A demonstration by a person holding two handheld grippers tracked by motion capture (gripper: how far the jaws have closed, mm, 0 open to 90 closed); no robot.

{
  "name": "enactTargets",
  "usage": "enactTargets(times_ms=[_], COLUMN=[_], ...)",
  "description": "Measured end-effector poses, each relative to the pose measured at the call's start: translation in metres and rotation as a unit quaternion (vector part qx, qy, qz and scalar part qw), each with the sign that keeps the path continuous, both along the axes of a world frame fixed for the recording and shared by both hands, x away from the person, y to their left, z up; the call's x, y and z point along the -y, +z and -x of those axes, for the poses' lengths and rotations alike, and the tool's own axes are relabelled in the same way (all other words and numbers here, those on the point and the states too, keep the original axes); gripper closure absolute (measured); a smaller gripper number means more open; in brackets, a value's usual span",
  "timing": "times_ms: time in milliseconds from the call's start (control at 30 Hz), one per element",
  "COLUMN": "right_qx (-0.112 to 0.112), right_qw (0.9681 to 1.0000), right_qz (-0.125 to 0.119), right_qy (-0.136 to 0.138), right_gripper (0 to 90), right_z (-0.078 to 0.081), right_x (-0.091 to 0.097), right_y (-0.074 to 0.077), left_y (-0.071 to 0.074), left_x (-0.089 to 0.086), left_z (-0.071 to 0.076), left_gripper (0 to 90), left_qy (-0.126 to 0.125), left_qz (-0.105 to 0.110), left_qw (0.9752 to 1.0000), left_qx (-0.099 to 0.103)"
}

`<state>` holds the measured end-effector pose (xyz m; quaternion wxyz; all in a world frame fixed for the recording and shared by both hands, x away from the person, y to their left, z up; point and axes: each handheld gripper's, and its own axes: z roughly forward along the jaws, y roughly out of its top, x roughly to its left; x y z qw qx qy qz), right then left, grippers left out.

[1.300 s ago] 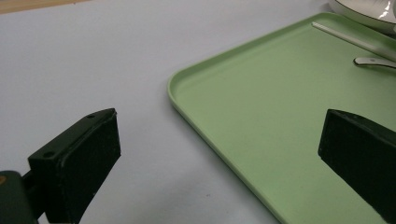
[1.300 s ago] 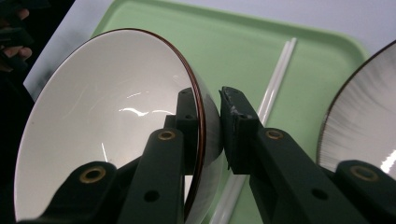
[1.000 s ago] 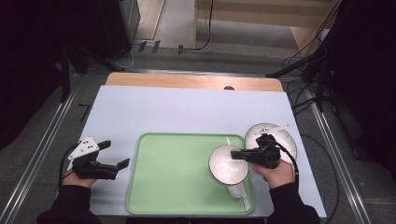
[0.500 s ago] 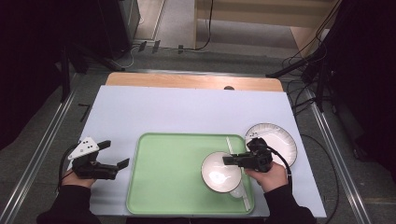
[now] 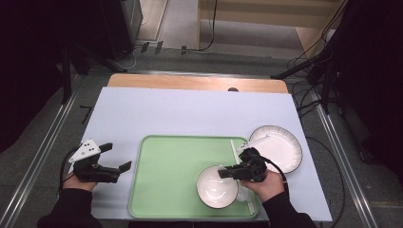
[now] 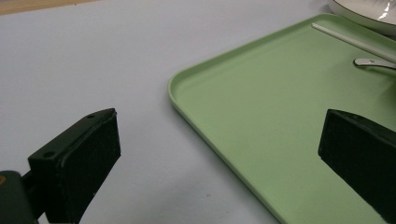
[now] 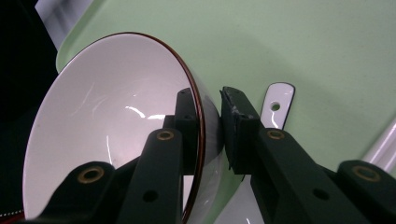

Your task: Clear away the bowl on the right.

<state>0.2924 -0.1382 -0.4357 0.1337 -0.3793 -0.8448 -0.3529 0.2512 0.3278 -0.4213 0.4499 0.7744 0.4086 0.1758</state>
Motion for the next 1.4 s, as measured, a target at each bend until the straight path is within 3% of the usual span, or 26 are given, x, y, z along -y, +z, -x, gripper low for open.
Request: enactTargets(times_ms=[267,500,600,800,967,1167,1400], right_qx=[0.001,0.003,0.01,0.059,0.081,0.089,0.095], right_qw=[0.9997,0.9997,0.9996,0.9978,0.9958,0.994,0.9915], right_qz=[0.02,0.01,-0.005,-0.022,-0.042,-0.053,-0.045], right_qy=[0.013,0.024,0.026,0.023,-0.001,-0.037,-0.077], right_gripper=[77.7,76.1,67.3,50.0,41.3,41.3,41.3], right_z=[0.002,0.0,-0.001,0.001,-0.001,-0.006,-0.011], right_x=[-0.009,-0.007,-0.006,-0.001,0.014,0.035,0.056], right_y=[-0.007,-0.009,-0.008,0.002,0.011,0.018,0.021], left_y=[0.0,0.0,0.0,-0.001,0.0,0.0,0.0], left_x=[0.0,0.0,0.0,0.0,0.0,0.0,-0.001], left_z=[0.0,0.0,0.0,-0.001,-0.001,-0.001,-0.001], left_gripper=[0.0,0.0,0.0,0.0,0.0,0.0,0.0], left_qy=[0.0,0.0,0.0,0.0,0.001,0.001,0.001], left_qz=[0.0,-0.001,-0.001,0.0,-0.001,0.001,0.011], left_qw=[1.0,1.0,1.0,1.0,1.0,1.0,0.9999], left_qx=[-0.001,-0.001,-0.002,-0.002,-0.003,-0.002,-0.004])
